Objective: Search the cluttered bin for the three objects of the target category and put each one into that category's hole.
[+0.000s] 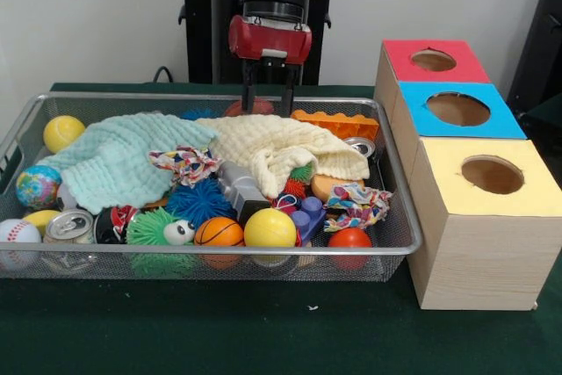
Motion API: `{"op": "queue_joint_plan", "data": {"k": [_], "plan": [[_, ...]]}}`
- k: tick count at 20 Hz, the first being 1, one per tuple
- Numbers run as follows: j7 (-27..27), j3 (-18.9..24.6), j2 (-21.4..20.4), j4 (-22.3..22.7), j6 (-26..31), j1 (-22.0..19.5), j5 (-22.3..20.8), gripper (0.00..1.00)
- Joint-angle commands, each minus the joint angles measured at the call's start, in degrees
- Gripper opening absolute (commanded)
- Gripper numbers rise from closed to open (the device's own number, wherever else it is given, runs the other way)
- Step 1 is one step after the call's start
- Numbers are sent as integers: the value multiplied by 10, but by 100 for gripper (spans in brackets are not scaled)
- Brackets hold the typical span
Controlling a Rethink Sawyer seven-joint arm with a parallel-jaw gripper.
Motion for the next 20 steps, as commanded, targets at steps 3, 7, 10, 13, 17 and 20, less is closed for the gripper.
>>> {"op": "queue_joint_plan", "data": {"k": [3,7,10,13,17,20], "plan": [[14,-14,25,-100,26,5,-43,100],[21,-12,43,-109,28,2,-53,100],[43,-18,72,-111,8,-6,-36,100],[76,7,94,-104,6,-35,-29,100],[98,63,97,-85,55,-81,-35,100],[112,125,88,-54,96,-133,-35,100]]}}
